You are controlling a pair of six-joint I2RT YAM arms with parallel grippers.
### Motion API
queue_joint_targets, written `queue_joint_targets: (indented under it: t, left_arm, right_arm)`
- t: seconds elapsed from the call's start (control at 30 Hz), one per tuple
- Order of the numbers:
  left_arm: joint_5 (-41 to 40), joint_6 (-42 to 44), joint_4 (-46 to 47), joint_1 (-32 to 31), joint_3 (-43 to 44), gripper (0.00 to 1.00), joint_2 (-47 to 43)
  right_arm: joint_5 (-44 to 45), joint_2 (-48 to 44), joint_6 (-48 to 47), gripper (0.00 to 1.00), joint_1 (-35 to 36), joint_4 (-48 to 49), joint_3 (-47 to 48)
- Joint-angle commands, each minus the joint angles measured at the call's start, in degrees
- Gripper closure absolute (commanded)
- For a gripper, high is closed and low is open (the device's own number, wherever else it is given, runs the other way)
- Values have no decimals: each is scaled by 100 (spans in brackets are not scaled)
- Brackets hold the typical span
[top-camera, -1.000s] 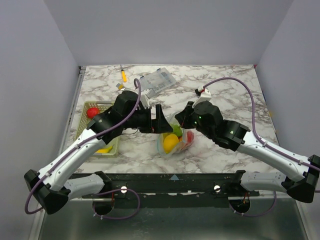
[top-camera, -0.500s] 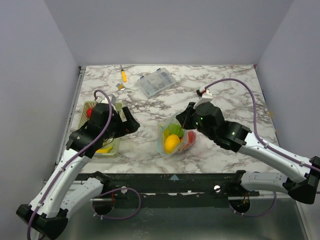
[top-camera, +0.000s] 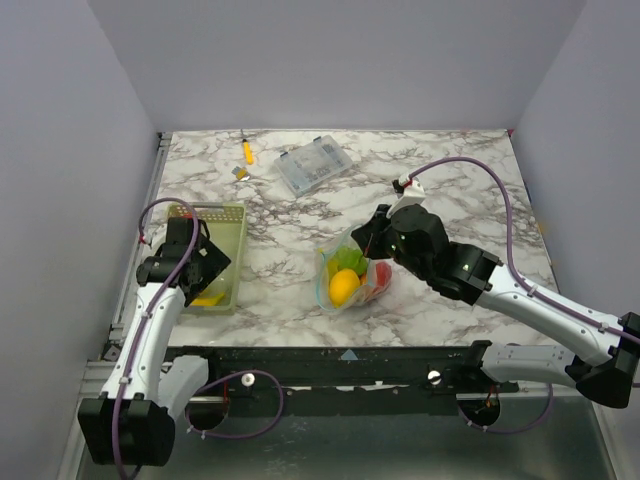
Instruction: Place the food in the zip-top bag and seal the zipper
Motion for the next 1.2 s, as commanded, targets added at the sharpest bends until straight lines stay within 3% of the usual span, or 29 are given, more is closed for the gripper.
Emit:
queue_joint_targets:
  t: [0.0, 0.23, 0.43, 0.6, 0.9, 1.03, 1.17]
  left_arm:
    - [267, -512, 2, 813, -388, 14, 189]
    - [-238, -1292, -300, 1036, -584, 28, 178]
    - [-282, -1361, -372, 1040, -529, 31, 69]
    - [-338, -1615, -962, 1036, -377, 33, 6]
    - [-473, -1786, -1011, 1012, -113, 23, 100]
    - [-871, -1850, -1285, 781, 294, 13, 659]
    - [-1131, -2121, -1528, 701, 481, 13, 1137]
  right_arm:
    - [100, -117, 38, 99, -35, 167, 55]
    - [120, -114, 33, 99, -31, 195, 21]
    - [70, -117, 13, 99, -35, 249, -37]
    - [28, -95, 6, 99, -33, 222, 15]
    - [-29, 47, -50, 99, -36, 293, 20]
    - [23, 62, -120, 99, -35, 277, 72]
    - [7, 68, -214, 99, -36, 160, 208]
